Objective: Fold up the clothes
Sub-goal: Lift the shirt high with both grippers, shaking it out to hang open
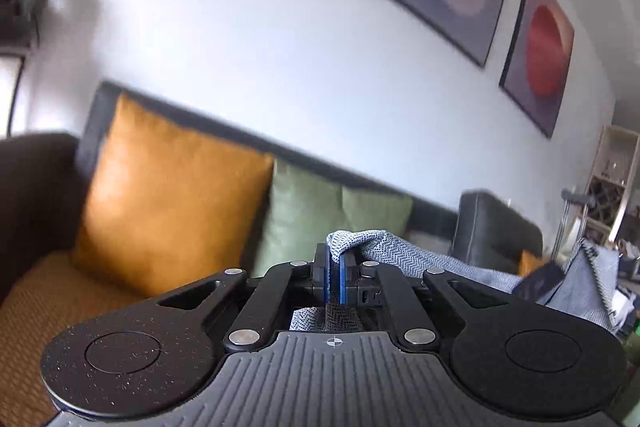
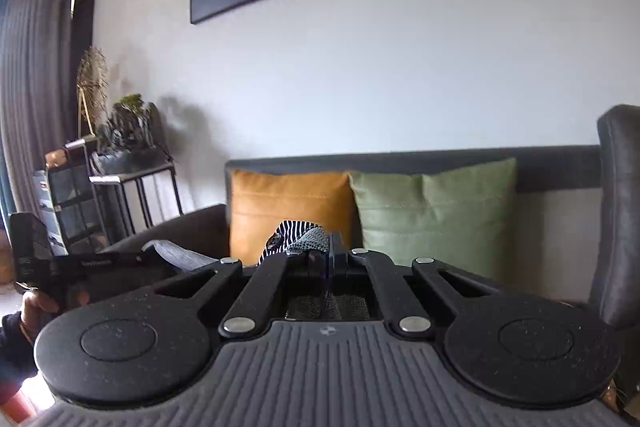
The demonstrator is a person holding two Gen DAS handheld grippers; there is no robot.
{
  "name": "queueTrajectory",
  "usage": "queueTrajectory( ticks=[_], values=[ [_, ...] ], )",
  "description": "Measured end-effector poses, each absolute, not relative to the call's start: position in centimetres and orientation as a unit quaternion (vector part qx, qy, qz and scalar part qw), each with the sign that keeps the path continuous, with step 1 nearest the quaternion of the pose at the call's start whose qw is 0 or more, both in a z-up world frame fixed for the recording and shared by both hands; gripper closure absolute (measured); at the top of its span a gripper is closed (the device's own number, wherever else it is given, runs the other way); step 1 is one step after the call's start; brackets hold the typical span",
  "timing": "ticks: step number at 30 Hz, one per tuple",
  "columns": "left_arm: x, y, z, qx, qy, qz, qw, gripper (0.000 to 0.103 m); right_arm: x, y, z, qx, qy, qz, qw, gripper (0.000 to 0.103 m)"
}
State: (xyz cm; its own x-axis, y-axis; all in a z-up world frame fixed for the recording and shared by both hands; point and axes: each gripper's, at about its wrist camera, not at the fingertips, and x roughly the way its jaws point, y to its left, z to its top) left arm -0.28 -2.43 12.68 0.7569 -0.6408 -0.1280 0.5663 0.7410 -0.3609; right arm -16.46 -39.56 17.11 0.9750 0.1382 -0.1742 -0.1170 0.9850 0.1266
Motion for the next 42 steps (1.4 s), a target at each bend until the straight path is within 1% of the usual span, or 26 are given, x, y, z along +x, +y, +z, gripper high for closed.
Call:
queueTrajectory(
  ticks=[6, 15, 19, 21, 24, 27, 29, 31, 32, 34, 35, 36, 37, 38, 39, 41, 42],
  values=[
    [-5.4, 0.8, 20.6, -0.142, 0.042, -0.296, 0.944, 0.103, -17.0, -37.2, 21.2, 0.045, 0.050, 0.090, 0.994, 0.101],
    [-12.0, 4.4, 27.0, -0.127, -0.041, -0.268, 0.954, 0.103, -18.7, -34.4, 25.8, 0.026, -0.007, 0.130, 0.991, 0.101],
    [-15.4, 5.9, 29.7, -0.127, -0.100, -0.251, 0.954, 0.103, -19.6, -33.4, 27.5, 0.014, -0.025, 0.147, 0.989, 0.101],
    [-16.2, 6.5, 30.6, -0.122, -0.102, -0.248, 0.956, 0.103, -19.6, -32.7, 28.0, 0.001, -0.025, 0.149, 0.988, 0.101],
    [-15.8, 6.1, 30.2, -0.107, -0.068, -0.245, 0.961, 0.103, -18.8, -31.6, 27.6, -0.013, -0.010, 0.155, 0.988, 0.101],
    [-14.0, 4.4, 26.7, -0.075, -0.016, -0.244, 0.967, 0.103, -17.0, -30.4, 25.6, -0.028, 0.030, 0.157, 0.987, 0.102],
    [-12.4, 3.0, 22.7, -0.053, 0.042, -0.254, 0.965, 0.103, -15.6, -29.6, 23.7, -0.040, 0.061, 0.151, 0.986, 0.102],
    [-11.2, 1.6, 18.0, -0.031, 0.100, -0.264, 0.959, 0.093, -14.0, -29.2, 21.7, -0.052, 0.090, 0.137, 0.985, 0.102],
    [-10.8, 0.9, 15.6, -0.020, 0.127, -0.270, 0.954, 0.082, -13.2, -29.2, 20.7, -0.052, 0.104, 0.132, 0.984, 0.102],
    [-10.3, -0.3, 11.2, -0.006, 0.168, -0.288, 0.943, 0.076, -11.8, -29.5, 19.0, -0.049, 0.127, 0.120, 0.983, 0.102],
    [-10.3, -0.9, 9.2, -0.003, 0.183, -0.300, 0.936, 0.064, -11.2, -29.8, 18.3, -0.045, 0.136, 0.115, 0.983, 0.102],
    [-10.5, -1.3, 7.6, -0.002, 0.195, -0.315, 0.929, 0.045, -10.7, -30.1, 17.6, -0.040, 0.143, 0.111, 0.983, 0.102],
    [-10.8, -1.7, 6.2, -0.005, 0.203, -0.328, 0.923, 0.037, -10.3, -30.3, 17.1, -0.037, 0.149, 0.108, 0.982, 0.102],
    [-11.1, -2.2, 5.0, -0.008, 0.209, -0.338, 0.918, 0.026, -9.9, -30.6, 16.7, -0.032, 0.154, 0.105, 0.982, 0.102],
    [-11.3, -2.8, 4.0, 0.000, 0.214, -0.348, 0.913, 0.019, -9.6, -30.8, 16.4, -0.028, 0.158, 0.104, 0.982, 0.102],
    [-11.5, -3.9, 2.1, 0.017, 0.222, -0.368, 0.903, 0.016, -9.2, -31.0, 16.1, -0.021, 0.160, 0.106, 0.981, 0.102],
    [-11.5, -4.4, 1.5, 0.029, 0.223, -0.371, 0.901, 0.016, -9.0, -31.0, 16.0, -0.017, 0.160, 0.108, 0.981, 0.102]
  ],
)
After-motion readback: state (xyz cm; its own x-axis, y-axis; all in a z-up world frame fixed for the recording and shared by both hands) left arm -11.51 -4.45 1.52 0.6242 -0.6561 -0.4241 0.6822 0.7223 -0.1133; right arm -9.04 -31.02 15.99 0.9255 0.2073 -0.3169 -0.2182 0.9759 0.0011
